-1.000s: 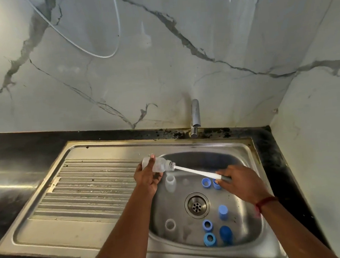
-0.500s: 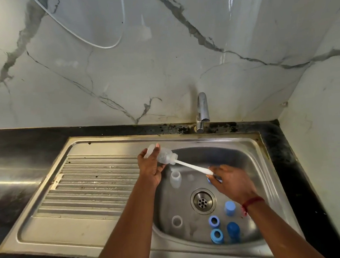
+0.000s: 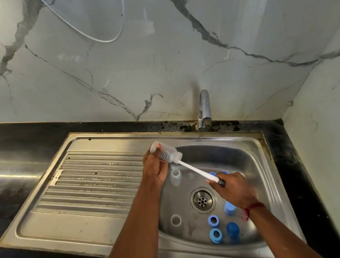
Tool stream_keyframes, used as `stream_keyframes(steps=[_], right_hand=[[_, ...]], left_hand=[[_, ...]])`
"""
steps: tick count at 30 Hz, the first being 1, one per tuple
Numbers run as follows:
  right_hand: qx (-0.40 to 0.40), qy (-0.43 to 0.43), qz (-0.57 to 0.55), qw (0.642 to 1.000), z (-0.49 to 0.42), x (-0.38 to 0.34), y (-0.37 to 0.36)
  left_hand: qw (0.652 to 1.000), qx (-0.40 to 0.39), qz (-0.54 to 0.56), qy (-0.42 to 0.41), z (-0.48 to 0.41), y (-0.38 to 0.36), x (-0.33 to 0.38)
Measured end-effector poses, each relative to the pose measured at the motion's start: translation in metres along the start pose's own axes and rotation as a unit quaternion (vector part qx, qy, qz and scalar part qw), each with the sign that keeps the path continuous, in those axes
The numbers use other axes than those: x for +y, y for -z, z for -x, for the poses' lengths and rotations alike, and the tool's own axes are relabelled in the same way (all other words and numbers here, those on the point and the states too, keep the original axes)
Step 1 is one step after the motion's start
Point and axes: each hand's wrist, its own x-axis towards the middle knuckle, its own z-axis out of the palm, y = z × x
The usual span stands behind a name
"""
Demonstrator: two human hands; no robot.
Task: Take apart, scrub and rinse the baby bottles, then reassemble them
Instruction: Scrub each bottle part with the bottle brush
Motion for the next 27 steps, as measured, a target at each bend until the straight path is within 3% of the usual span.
stream_keyframes(steps=[5,12,20,27], right_hand=[[-0.022,-0.031,-0.027,0.999,-0.005,-0.001,0.002],[-0.035,-0.012,-0.070,0.997,-0.027,-0.001,0.002],[-0.123,0.038,-0.015,0.992,-0.040,-0.008,0.008],[-0.118,0.090,0.023,0.989,-0.034,0.004,0.013]], left_hand=[[0.999,-0.037,0.011,-0.024,-0.005,0.008,0.007],[0.997,-0.059,-0.002,-0.048,-0.007,0.009,0.021],[0.995,-0.063,-0.048,-0.063,-0.001,0.023,0.020],[0.993,-0.113,-0.006,-0.030,0.002,0.036,0.011]])
